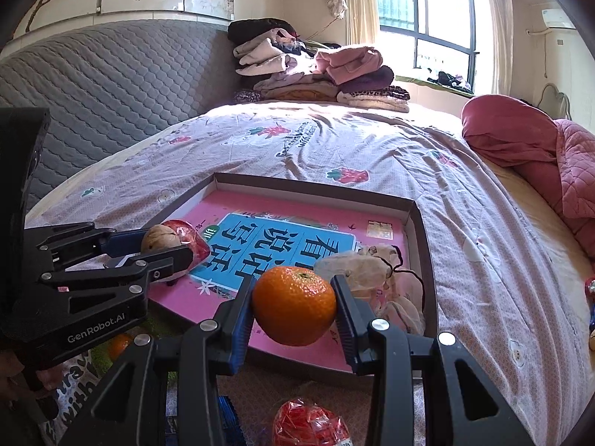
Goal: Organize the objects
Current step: 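Carry the brown ball in left tool and tangerine in right tool over the tray, then lower and open left tool on the book while right tool releases the tangerine beside it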
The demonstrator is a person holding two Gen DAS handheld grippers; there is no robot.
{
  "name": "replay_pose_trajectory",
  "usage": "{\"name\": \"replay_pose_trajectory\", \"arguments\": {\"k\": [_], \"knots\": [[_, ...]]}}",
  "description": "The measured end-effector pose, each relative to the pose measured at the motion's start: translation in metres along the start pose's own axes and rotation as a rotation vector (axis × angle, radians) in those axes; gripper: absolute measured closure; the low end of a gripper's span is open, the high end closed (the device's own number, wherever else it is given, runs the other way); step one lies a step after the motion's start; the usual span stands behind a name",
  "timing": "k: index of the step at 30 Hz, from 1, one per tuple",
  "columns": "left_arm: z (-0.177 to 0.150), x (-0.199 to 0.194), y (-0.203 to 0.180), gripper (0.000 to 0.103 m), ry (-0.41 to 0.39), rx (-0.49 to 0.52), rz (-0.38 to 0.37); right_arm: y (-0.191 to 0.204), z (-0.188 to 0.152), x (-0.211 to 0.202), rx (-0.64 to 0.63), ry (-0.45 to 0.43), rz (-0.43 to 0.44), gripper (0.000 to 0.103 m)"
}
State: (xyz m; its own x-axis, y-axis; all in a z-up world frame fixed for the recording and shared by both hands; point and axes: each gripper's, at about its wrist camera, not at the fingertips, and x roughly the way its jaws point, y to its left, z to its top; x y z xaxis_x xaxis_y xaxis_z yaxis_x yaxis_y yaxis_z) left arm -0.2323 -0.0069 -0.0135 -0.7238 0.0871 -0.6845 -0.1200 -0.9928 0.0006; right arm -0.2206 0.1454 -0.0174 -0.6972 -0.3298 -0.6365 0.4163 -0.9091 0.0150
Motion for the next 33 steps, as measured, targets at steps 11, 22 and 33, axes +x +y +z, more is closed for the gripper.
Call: {"name": "replay_pose_trajectory", "arguments": {"k": [11,22,33], "knots": [[0.0,0.012,-0.017,0.069,0.016,0.049,-0.036,-0.006,-0.004,0.018,0.002,0.073,-0.015,0.063],[-0.008,0.031,-0.022,0.069,0.073,0.073,-0.039,-0.005,-0.003,0.028,-0.019,0.115,-0.025,0.063],[-0.01,0.034,-0.021,0.069,0.09,0.077,-0.039,-0.005,-0.006,0.037,-0.032,0.165,-0.054,0.063]]}}
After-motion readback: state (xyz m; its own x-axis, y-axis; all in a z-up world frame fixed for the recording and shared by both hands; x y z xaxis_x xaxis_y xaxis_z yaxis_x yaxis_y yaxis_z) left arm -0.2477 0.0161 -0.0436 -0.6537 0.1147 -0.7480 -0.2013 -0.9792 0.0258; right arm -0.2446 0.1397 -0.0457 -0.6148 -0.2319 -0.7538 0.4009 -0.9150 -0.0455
